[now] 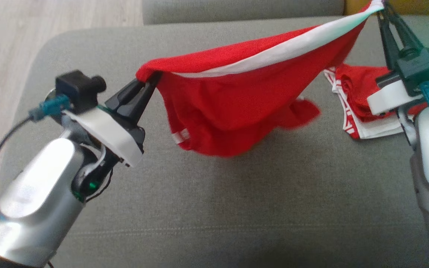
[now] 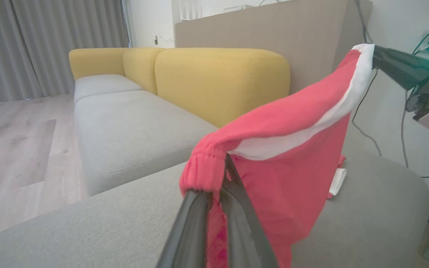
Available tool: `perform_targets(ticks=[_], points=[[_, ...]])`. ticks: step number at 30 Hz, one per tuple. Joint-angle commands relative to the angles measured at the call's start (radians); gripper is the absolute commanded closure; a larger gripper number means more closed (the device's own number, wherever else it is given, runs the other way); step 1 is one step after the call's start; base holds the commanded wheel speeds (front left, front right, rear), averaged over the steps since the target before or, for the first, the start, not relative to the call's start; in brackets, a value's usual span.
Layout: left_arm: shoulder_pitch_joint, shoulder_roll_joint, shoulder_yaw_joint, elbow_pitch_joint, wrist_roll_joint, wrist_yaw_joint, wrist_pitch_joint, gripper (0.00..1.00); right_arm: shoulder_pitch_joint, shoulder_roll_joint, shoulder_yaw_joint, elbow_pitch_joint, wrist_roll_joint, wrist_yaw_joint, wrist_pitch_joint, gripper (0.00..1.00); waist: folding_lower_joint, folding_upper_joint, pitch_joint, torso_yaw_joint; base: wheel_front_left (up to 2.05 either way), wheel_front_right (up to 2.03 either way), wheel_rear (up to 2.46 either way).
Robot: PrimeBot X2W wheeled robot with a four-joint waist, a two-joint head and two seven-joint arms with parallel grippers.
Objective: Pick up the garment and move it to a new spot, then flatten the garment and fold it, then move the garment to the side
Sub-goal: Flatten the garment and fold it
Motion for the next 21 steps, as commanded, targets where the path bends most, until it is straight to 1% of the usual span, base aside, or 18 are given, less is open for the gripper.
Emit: perform_targets(ticks=[1,7,10,12,14,16,19,20,21], points=[[-0.059,0.042,0.061,-0.053,-0.023,0.008,0.023,1.0,-0.024,-0.014,0.015,-0.054,-0.001,0.0,0.005,1.0,0.0,-0.0001,-0.024,0.006,0.0,0.0,0.0],[-0.029,0.078,0.097,-0.234,-0.167,0.07,0.215,1.0,0.055,-0.036,0.027,-0.219,0.026,0.0,0.109,1.0,0.0,-0.0001,-0.06,0.016,0.0,0.0,0.0],[-0.026,0.105,0.118,-0.311,-0.229,0.109,0.305,1.0,0.074,-0.046,0.035,-0.303,0.056,0.0,0.176,1.0,0.0,-0.0001,-0.049,0.015,0.0,0.0,0.0],[-0.043,0.125,0.13,-0.337,-0.242,0.135,0.352,1.0,0.064,-0.061,0.055,-0.336,0.079,0.0,0.218,1.0,0.0,-0.0001,-0.03,0.013,0.0,0.0,0.0],[-0.076,0.134,0.141,-0.335,-0.254,0.154,0.392,1.0,0.031,-0.085,0.084,-0.346,0.101,0.0,0.259,1.0,0.0,-0.0001,0.002,0.012,0.0,0.0,0.0],[-0.126,0.132,0.155,-0.307,-0.269,0.161,0.424,1.0,-0.032,-0.107,0.122,-0.334,0.133,0.0,0.291,1.0,0.0,-0.0001,0.044,0.009,0.0,0.0,0.0],[-0.245,0.136,0.167,-0.235,-0.251,0.151,0.46,1.0,-0.187,-0.134,0.191,-0.283,0.186,0.0,0.324,1.0,0.0,-0.0001,0.14,0.001,0.0,0.0,0.0],[-0.245,0.136,0.167,-0.235,-0.251,0.151,0.46,1.0,-0.187,-0.134,0.191,-0.283,0.186,0.0,0.324,1.0,0.0,-0.0001,0.14,0.001,0.0,0.0,0.0],[-0.294,0.132,0.169,-0.205,-0.242,0.142,0.467,1.0,-0.252,-0.146,0.215,-0.254,0.198,0.0,0.333,1.0,0.0,-0.0001,0.179,0.0,0.0,0.0,0.0]])
